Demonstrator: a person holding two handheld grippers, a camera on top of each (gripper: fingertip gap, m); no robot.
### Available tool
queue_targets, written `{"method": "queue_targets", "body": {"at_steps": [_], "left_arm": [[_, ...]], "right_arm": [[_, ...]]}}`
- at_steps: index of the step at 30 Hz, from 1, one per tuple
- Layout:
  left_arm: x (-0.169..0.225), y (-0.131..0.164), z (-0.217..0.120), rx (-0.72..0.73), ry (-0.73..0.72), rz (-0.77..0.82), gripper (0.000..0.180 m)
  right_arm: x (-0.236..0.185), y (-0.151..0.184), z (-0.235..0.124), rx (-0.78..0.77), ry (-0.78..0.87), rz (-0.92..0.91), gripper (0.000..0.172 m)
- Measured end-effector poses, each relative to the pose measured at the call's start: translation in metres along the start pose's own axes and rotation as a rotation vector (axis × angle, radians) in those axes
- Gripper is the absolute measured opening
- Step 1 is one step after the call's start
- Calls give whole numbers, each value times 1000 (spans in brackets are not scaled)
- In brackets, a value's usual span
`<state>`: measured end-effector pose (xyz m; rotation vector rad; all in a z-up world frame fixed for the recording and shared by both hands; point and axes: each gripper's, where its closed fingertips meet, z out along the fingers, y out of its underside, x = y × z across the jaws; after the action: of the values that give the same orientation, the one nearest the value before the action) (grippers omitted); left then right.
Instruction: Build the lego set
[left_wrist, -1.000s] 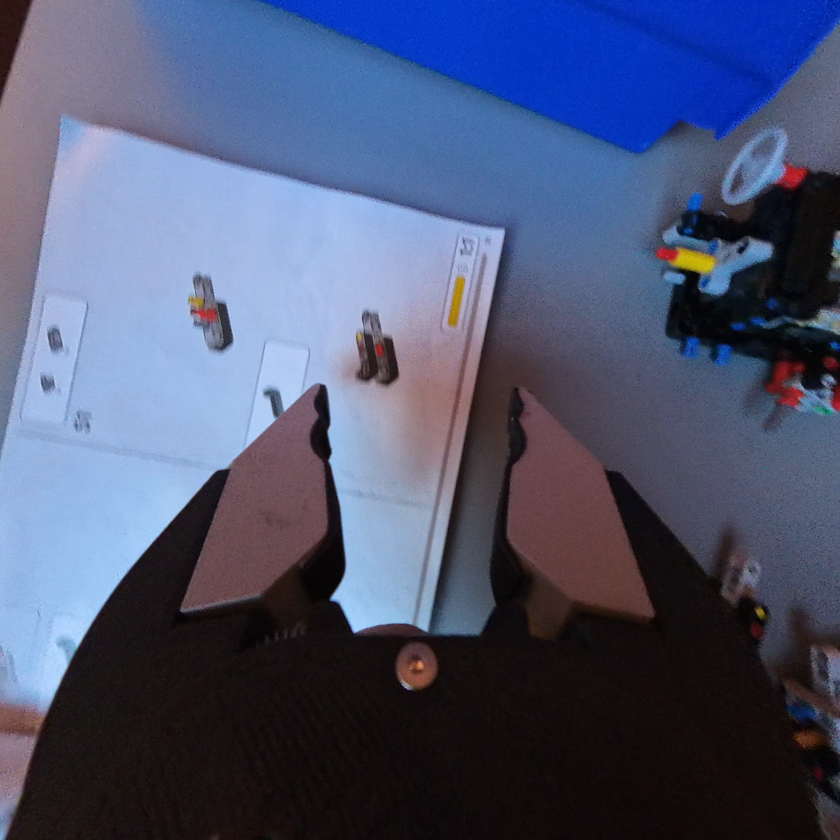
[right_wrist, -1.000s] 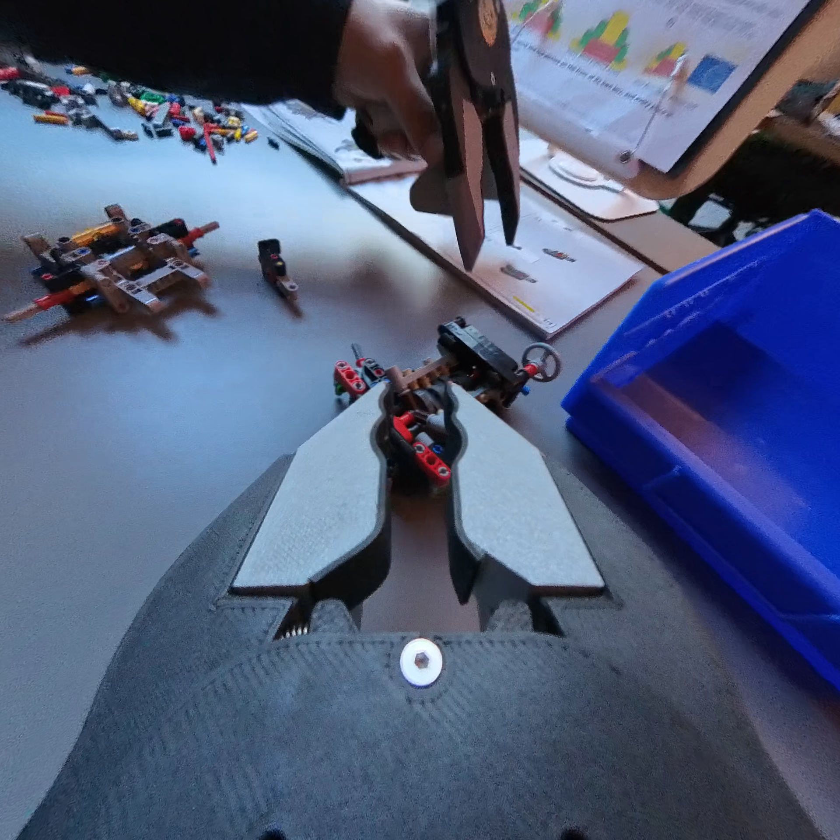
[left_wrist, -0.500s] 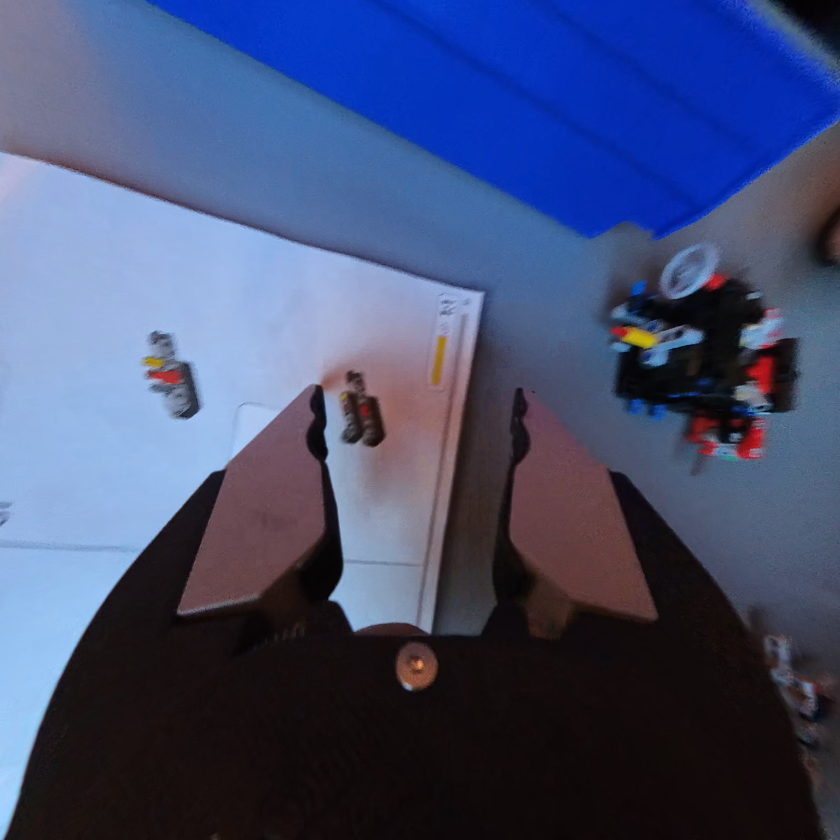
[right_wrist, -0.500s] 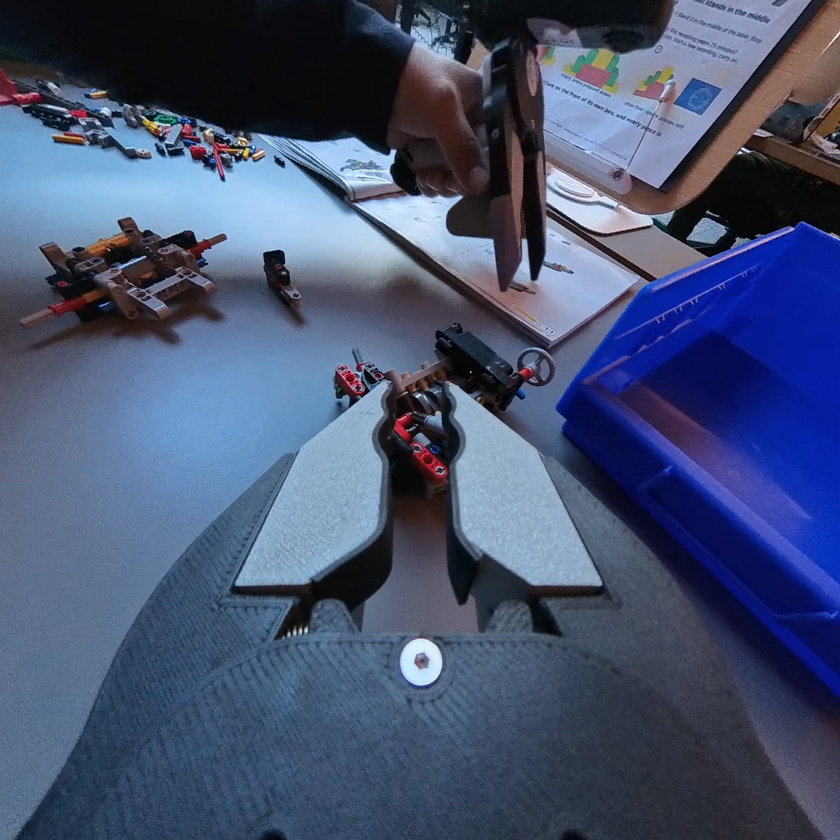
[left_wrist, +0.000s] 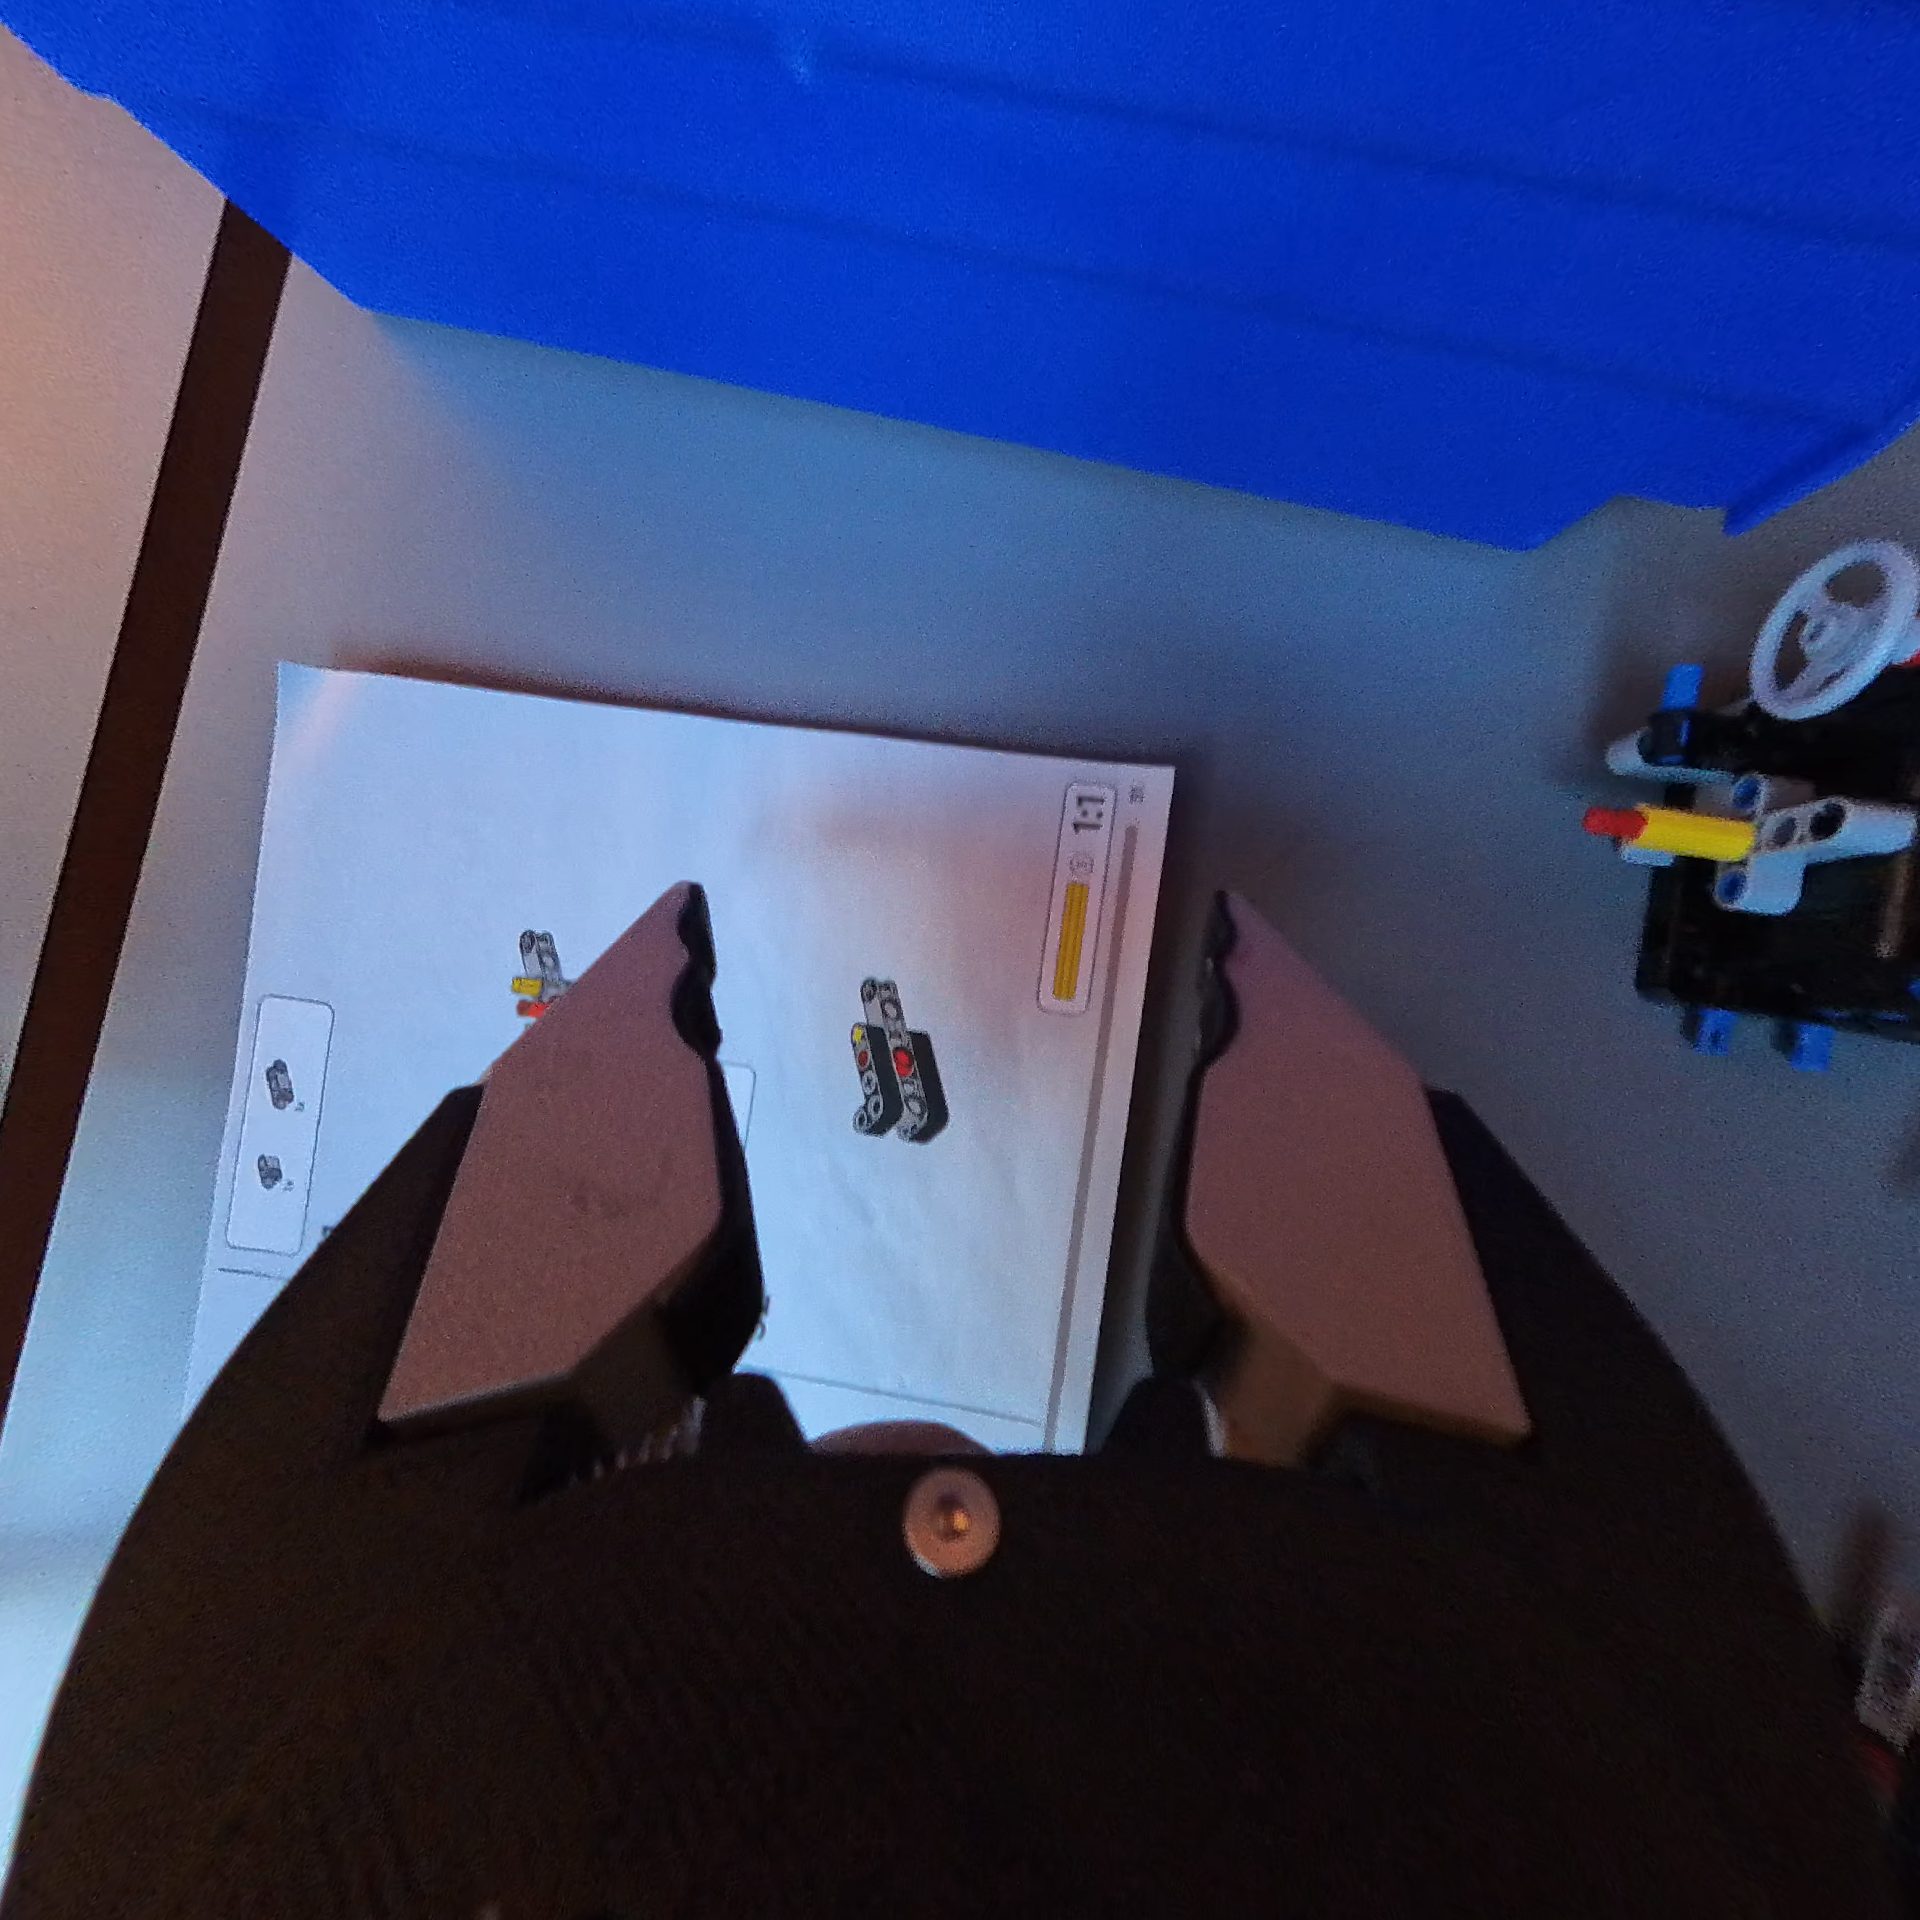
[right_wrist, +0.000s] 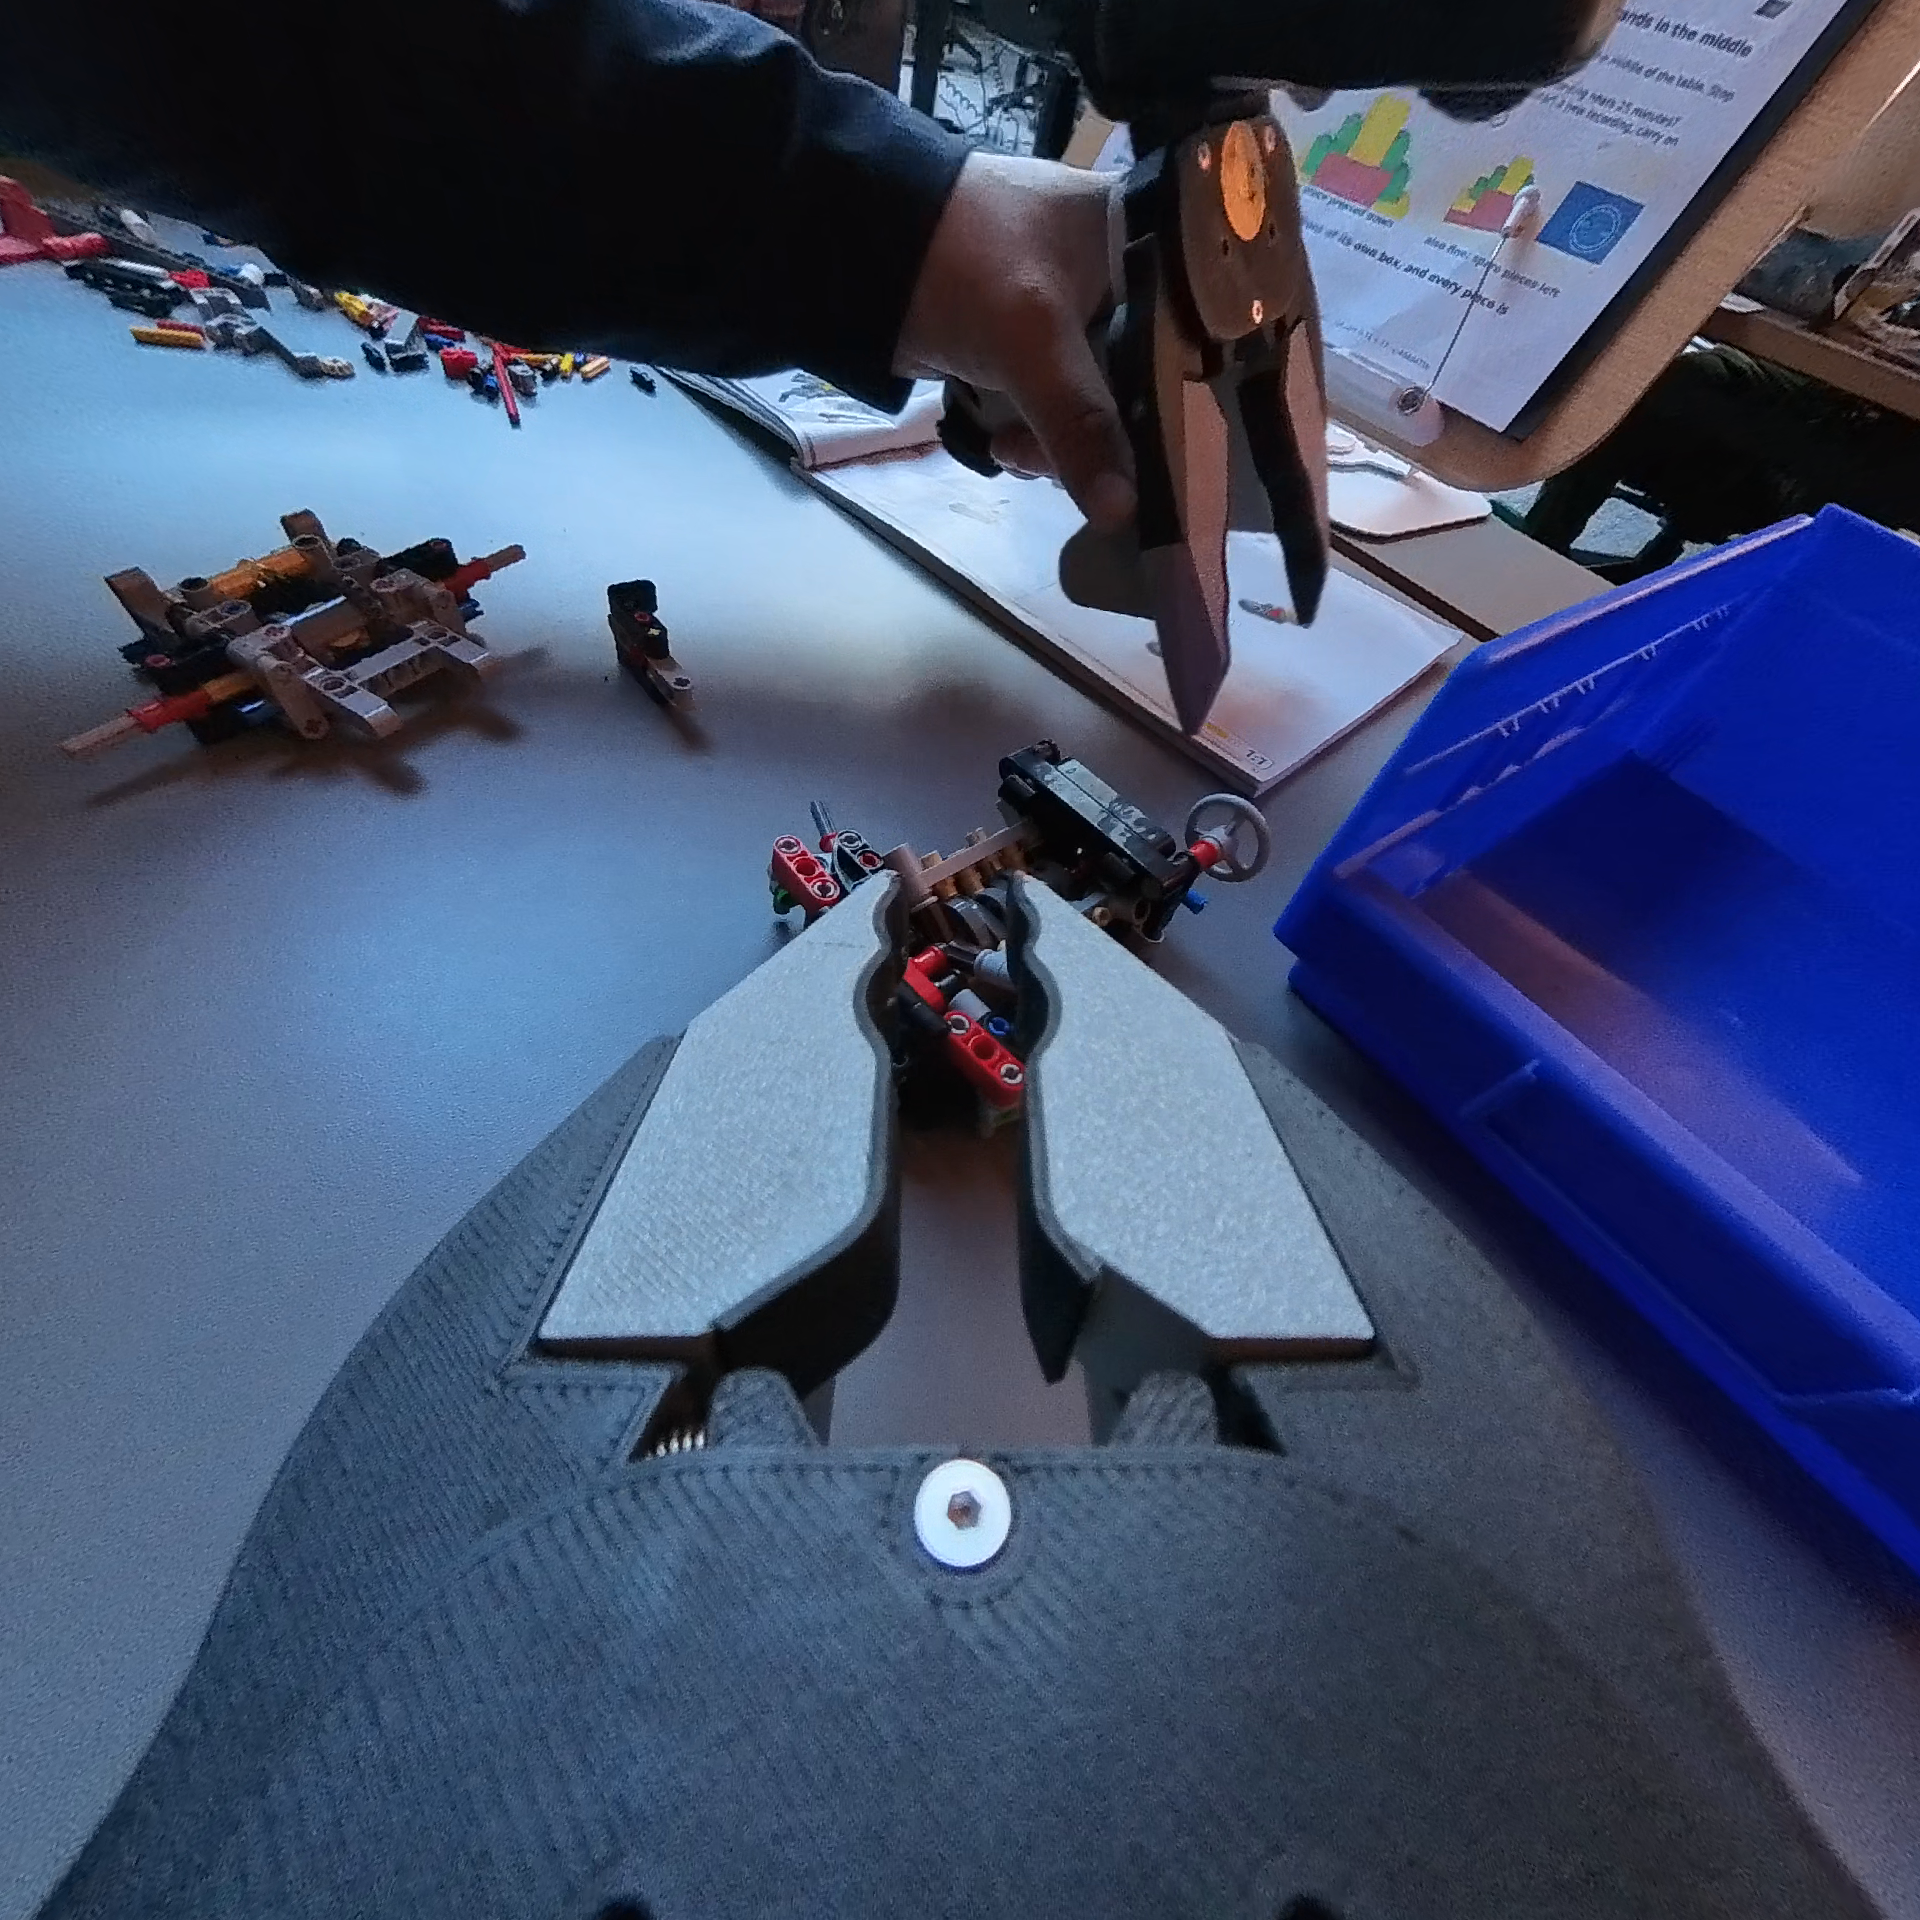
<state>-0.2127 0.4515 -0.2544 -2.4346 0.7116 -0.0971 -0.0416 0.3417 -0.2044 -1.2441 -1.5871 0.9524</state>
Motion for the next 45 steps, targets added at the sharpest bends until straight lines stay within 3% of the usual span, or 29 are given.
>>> {"method": "queue_targets", "body": {"at_steps": [11, 45], "left_arm": [[0, -6, 15, -39, -30, 55, 92], [-10, 6, 8, -52, 42, -41, 93]], "right_arm": [[0, 0, -1, 3, -5, 9, 14], [-1, 2, 1, -11, -13, 10, 12]]}}
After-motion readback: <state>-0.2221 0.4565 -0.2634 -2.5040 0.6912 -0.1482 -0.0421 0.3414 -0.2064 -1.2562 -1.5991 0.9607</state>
